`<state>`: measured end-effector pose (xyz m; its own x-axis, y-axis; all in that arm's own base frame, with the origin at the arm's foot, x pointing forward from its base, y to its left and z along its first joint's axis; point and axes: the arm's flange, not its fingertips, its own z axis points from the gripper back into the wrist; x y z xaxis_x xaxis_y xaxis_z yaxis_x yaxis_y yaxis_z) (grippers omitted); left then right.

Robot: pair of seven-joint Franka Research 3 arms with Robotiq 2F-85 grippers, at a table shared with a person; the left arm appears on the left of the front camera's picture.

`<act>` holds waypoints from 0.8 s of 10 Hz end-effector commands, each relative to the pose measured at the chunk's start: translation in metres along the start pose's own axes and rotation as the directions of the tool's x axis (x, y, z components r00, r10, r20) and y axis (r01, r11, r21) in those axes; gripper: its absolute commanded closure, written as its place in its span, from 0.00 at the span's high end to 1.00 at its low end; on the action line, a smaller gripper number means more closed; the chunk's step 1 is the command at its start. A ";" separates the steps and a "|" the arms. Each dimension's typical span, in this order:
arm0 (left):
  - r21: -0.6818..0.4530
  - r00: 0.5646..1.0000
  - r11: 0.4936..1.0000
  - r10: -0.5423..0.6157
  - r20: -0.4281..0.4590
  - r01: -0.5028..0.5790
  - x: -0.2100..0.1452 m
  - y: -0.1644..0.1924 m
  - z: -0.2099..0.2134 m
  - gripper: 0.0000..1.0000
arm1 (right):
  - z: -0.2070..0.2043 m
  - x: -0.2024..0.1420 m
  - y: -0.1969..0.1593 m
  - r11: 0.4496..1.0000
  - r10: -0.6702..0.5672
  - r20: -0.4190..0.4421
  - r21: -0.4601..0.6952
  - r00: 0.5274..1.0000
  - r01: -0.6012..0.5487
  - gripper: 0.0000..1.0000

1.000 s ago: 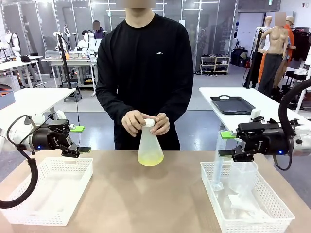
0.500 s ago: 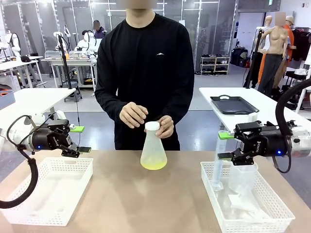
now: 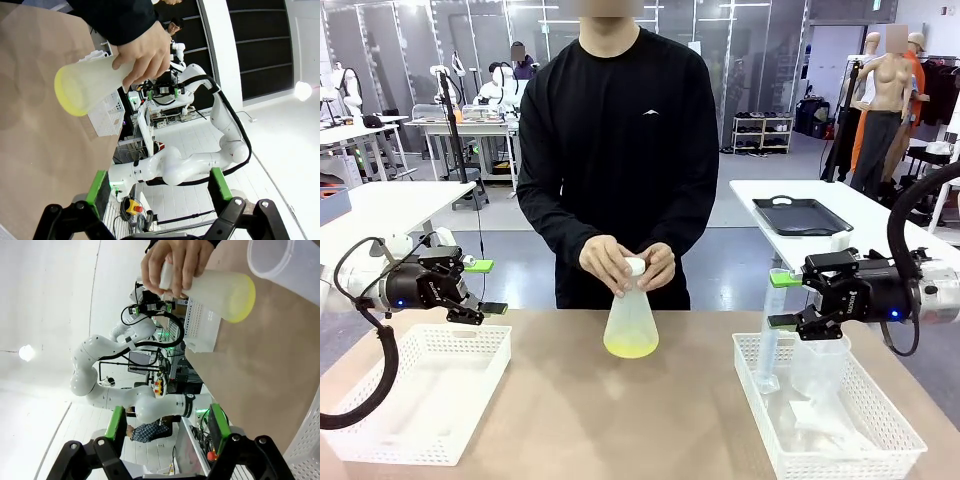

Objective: Prepare the solutions needed for the experiment.
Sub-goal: When the human places the Big flask in the center of the table, pick up the Big flask and place it in the left Organizing basket.

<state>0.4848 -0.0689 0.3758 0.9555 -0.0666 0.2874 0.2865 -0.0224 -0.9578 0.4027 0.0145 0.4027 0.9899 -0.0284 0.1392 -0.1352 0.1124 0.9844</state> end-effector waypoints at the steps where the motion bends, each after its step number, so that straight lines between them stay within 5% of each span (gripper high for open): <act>1: -0.012 1.000 1.000 -0.010 0.012 0.010 0.001 -0.002 -0.002 1.00 | -0.001 0.000 0.000 1.000 0.020 -0.002 0.002 1.000 -0.020 0.83; 8: -0.012 1.000 1.000 -0.010 0.012 0.010 0.001 -0.002 -0.002 1.00 | -0.001 0.000 0.000 1.000 0.020 -0.002 0.002 1.000 -0.020 0.83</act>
<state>0.4848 -0.0689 0.3758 0.9555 -0.0666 0.2874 0.2865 -0.0224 -0.9578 0.4027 0.0146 0.4027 0.9898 -0.0281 0.1399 -0.1359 0.1125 0.9843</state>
